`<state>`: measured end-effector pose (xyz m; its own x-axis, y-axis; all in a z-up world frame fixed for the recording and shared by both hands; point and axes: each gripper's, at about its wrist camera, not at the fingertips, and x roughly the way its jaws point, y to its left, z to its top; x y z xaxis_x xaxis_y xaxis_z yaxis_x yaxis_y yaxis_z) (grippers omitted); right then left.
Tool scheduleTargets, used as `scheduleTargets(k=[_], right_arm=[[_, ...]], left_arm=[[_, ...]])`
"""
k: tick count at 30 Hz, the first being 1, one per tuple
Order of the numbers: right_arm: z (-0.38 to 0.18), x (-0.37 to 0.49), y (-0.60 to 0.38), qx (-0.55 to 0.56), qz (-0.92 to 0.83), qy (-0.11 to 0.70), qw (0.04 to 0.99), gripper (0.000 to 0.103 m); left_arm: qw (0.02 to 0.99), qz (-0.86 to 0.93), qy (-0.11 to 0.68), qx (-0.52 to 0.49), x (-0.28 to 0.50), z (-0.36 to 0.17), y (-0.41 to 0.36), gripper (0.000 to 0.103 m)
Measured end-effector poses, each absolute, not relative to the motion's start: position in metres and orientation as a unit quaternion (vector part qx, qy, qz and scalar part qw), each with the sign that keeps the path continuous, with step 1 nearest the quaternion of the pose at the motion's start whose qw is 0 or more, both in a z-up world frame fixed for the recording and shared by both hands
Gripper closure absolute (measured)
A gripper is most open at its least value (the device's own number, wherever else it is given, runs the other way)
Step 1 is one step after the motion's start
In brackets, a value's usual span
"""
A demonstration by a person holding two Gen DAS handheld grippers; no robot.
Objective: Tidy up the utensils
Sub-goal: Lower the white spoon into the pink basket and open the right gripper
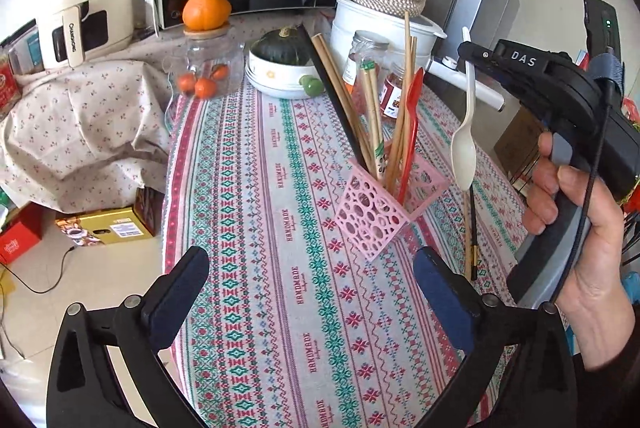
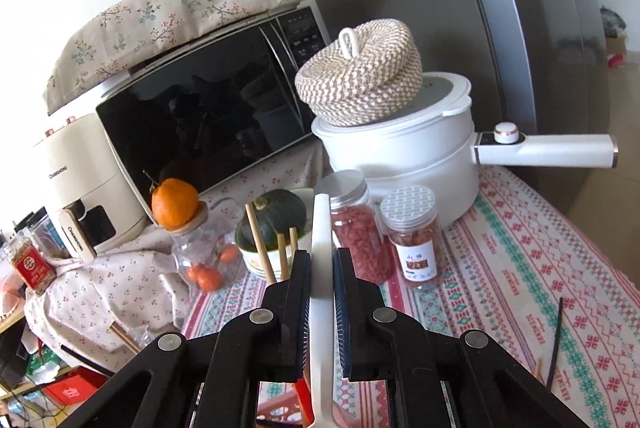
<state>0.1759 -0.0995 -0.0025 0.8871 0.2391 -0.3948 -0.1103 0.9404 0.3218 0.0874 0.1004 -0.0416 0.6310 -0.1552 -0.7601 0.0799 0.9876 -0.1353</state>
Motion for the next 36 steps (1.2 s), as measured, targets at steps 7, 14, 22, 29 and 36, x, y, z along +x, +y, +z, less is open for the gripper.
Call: scheduleTargets(k=[7, 14, 22, 29, 36], right_arm=[[-0.014, 0.183, -0.077, 0.128, 0.051, 0.183, 0.973, 0.093], [-0.028, 0.180, -0.068, 0.138, 0.041, 0.175, 0.974, 0.091], [-0.026, 0.172, -0.085, 0.176, 0.065, 0.210, 0.959, 0.041], [-0.013, 0.156, -0.118, 0.178, 0.059, 0.240, 0.953, 0.002], [-0.012, 0.144, -0.150, 0.135, 0.035, 0.313, 0.940, 0.000]], left_arm=[[0.902, -0.070, 0.421, -0.061, 0.087, -0.036, 0.113, 0.000], [0.904, -0.065, 0.417, -0.067, 0.089, -0.036, 0.117, 0.000], [0.905, -0.063, 0.416, -0.066, 0.090, -0.038, 0.114, 0.000], [0.899, -0.072, 0.427, -0.066, 0.091, -0.042, 0.105, 0.000], [0.896, -0.082, 0.432, -0.062, 0.086, -0.044, 0.091, 0.000]])
